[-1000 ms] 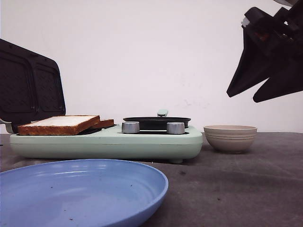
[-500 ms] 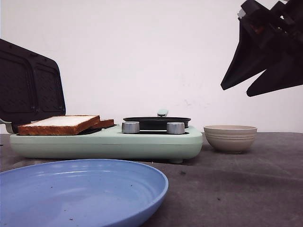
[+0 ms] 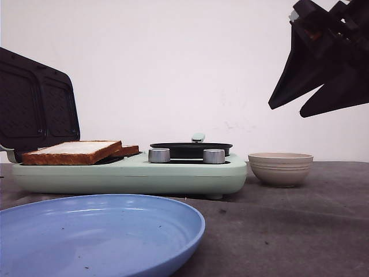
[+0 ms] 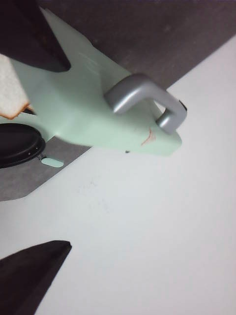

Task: Make breakfast with bread and shrimp
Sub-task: 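Reach the left gripper to the handle of the open press lid, then pull the press lid down over the bread with the left gripper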

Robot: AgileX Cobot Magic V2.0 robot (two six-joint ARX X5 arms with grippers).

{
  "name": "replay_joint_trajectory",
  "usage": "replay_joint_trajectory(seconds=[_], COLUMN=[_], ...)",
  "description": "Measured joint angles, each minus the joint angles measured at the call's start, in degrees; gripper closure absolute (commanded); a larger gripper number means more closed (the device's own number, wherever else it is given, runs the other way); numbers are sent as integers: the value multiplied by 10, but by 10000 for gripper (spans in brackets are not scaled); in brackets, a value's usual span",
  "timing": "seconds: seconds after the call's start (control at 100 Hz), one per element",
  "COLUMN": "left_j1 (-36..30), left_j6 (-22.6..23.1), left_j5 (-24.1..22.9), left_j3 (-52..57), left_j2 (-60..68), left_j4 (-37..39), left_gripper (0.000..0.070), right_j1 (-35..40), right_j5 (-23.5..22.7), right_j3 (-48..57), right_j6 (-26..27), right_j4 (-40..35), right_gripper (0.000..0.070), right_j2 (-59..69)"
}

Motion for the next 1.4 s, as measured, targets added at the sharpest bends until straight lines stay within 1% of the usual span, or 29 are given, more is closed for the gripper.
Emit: replay_joint_trajectory(seconds=[0.19,0.26,0.47,0.81,0.85,0.91,1.14,1.4], left_j1=[1,2,5,4,4,4,3,-22], left_j6=[-28,-38,-60,-74,-77,-84,-106,-114], left_j5=[5,6,9,21,23,26,39,46], left_j3=[1,2,4,25,28,30,40,69], left_j2=[60,81,140,216,224,237,280,317], left_j4=[57,78,130,172,181,198,227,233], left_gripper=[82,118,120,121,124,150,150,157], right_j1=[0,0,0,0,0,0,0,0], right_j5=[0,0,0,0,0,0,0,0], right_j3=[0,0,0,0,0,0,0,0], right_j6=[0,0,0,0,0,0,0,0], right_j4=[0,0,0,0,0,0,0,0], right_gripper=[359,359,359,359,359,359,360,359], right_j2=[0,0,0,0,0,0,0,0])
